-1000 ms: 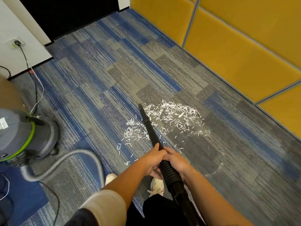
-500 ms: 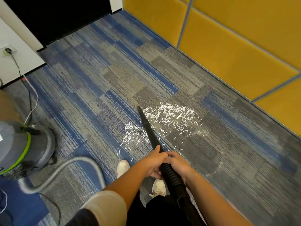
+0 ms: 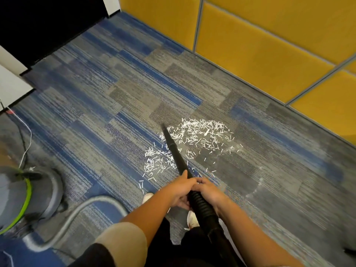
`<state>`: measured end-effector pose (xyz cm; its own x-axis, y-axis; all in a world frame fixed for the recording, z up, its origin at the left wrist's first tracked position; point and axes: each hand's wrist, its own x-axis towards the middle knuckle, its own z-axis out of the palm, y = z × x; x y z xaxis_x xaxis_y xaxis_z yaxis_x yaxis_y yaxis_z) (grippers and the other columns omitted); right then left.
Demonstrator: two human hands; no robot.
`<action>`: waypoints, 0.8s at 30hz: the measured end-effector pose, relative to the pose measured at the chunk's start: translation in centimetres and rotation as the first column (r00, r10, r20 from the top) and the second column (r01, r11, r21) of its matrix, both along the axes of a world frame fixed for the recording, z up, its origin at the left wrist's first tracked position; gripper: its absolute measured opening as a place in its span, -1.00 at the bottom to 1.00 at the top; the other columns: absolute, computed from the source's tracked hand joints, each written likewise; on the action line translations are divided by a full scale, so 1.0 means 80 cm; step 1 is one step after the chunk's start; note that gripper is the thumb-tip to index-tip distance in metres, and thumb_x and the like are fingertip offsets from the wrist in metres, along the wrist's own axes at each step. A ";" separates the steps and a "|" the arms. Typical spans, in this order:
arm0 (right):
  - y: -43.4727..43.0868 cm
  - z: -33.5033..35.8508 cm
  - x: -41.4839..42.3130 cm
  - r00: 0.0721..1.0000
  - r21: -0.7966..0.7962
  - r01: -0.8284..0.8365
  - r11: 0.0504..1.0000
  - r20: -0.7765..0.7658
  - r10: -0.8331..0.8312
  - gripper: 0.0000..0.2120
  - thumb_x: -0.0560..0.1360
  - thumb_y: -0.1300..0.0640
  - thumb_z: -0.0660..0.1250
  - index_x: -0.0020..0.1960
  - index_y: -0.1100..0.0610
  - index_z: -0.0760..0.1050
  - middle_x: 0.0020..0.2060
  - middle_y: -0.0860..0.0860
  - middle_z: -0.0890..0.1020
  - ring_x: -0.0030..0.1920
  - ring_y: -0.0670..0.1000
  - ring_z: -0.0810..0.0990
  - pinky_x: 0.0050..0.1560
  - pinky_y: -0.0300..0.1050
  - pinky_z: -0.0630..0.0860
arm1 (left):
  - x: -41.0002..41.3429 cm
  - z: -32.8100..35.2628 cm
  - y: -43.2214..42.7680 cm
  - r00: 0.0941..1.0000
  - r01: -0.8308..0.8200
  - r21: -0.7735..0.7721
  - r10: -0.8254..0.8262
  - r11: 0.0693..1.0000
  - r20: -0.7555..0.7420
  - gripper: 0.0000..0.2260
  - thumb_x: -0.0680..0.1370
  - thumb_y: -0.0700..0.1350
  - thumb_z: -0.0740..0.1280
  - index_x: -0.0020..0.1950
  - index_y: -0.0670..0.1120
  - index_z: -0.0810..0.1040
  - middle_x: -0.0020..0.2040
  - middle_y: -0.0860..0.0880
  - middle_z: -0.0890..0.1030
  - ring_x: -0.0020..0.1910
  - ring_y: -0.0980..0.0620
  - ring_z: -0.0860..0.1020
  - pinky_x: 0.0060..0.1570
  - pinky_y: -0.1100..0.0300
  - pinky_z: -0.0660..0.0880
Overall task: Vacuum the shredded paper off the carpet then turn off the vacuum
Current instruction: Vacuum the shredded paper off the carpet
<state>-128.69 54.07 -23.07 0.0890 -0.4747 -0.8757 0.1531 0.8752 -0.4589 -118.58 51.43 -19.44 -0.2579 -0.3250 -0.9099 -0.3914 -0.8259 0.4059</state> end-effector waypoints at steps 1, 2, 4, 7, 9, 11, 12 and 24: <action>0.000 0.000 0.000 1.000 0.001 -0.011 1.000 -0.003 0.011 -0.70 0.48 0.45 0.17 0.17 0.24 0.32 -0.39 0.24 0.51 -0.60 0.07 0.51 -0.59 -0.17 0.48 | 0.000 0.000 0.001 1.000 -0.007 -0.008 0.007 1.000 -0.002 -0.42 0.63 -0.11 0.10 0.56 0.09 -0.14 0.14 -0.20 0.56 -0.38 0.05 0.52 -0.12 0.02 0.55; 0.000 -0.001 -0.001 1.000 0.000 -0.027 1.000 -0.002 0.027 -0.69 0.48 0.45 0.17 0.19 0.25 0.32 -0.38 0.24 0.51 -0.58 0.08 0.52 -0.58 -0.16 0.48 | 0.000 0.001 0.001 1.000 -0.012 -0.012 0.012 1.000 -0.004 -0.42 0.63 -0.11 0.10 0.56 0.08 -0.14 0.05 -0.16 0.58 -0.41 0.07 0.52 -0.11 0.02 0.54; 0.000 -0.001 -0.003 0.998 -0.003 -0.056 0.998 0.011 0.056 -0.70 0.48 0.44 0.17 0.19 0.27 0.32 -0.38 0.24 0.51 -0.58 0.08 0.52 -0.57 -0.16 0.48 | -0.001 0.000 0.003 1.000 -0.007 -0.022 0.008 1.000 0.011 -0.42 0.63 -0.11 0.09 0.56 0.07 -0.15 -0.07 -0.12 0.59 -0.50 0.11 0.50 -0.14 0.05 0.54; 0.004 0.003 -0.012 0.997 -0.005 -0.079 0.997 0.020 0.079 -0.75 0.49 0.44 0.17 0.12 0.23 0.33 -0.38 0.23 0.51 -0.57 0.06 0.53 -0.55 -0.15 0.51 | -0.008 -0.003 0.008 1.000 -0.026 -0.012 0.026 1.000 0.016 -0.41 0.63 -0.11 0.10 0.56 0.08 -0.15 -0.19 -0.07 0.53 -0.49 0.09 0.50 -0.22 0.07 0.58; 0.008 0.003 -0.021 0.997 -0.009 -0.066 0.998 0.035 0.066 -0.76 0.49 0.45 0.16 0.11 0.24 0.34 -0.38 0.23 0.51 -0.57 0.06 0.53 -0.55 -0.15 0.51 | -0.016 -0.005 0.010 0.999 -0.034 0.004 0.034 0.999 0.010 -0.41 0.62 -0.11 0.10 0.56 0.10 -0.14 -0.24 -0.06 0.49 -0.43 0.06 0.52 -0.23 0.06 0.57; 0.012 0.002 -0.034 0.999 -0.005 -0.045 0.999 0.030 0.045 -0.75 0.49 0.45 0.15 0.12 0.24 0.34 -0.38 0.23 0.52 -0.58 0.06 0.53 -0.57 -0.15 0.50 | -0.028 -0.006 0.012 1.000 -0.017 0.018 0.017 1.000 -0.005 -0.41 0.62 -0.10 0.10 0.55 0.12 -0.15 -0.15 -0.09 0.53 -0.35 0.02 0.54 -0.20 0.05 0.57; 0.014 0.001 -0.039 0.999 0.000 -0.036 0.999 0.024 0.036 -0.75 0.49 0.45 0.16 0.12 0.23 0.35 -0.38 0.23 0.52 -0.58 0.06 0.53 -0.57 -0.16 0.50 | -0.033 -0.007 0.013 1.000 -0.007 0.024 0.007 1.000 -0.014 -0.41 0.62 -0.10 0.10 0.55 0.12 -0.15 -0.09 -0.11 0.54 -0.31 0.00 0.56 -0.19 0.04 0.57; 0.023 -0.013 -0.060 0.992 0.005 -0.127 0.992 -0.015 0.127 -0.66 0.47 0.38 0.22 0.23 0.23 0.36 -0.29 0.25 0.56 -0.47 0.11 0.56 -0.41 -0.06 0.55 | -0.048 -0.009 0.025 1.000 -0.003 0.027 0.003 1.000 -0.014 -0.40 0.63 -0.08 0.09 0.55 0.11 -0.20 -0.15 -0.09 0.55 -0.37 0.04 0.53 -0.26 0.11 0.60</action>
<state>-133.48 55.94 -24.14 0.1352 -0.4569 -0.8792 0.0341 0.8889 -0.4567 -122.43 53.45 -20.12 -0.2701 -0.3008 -0.9146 -0.3832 -0.8379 0.3888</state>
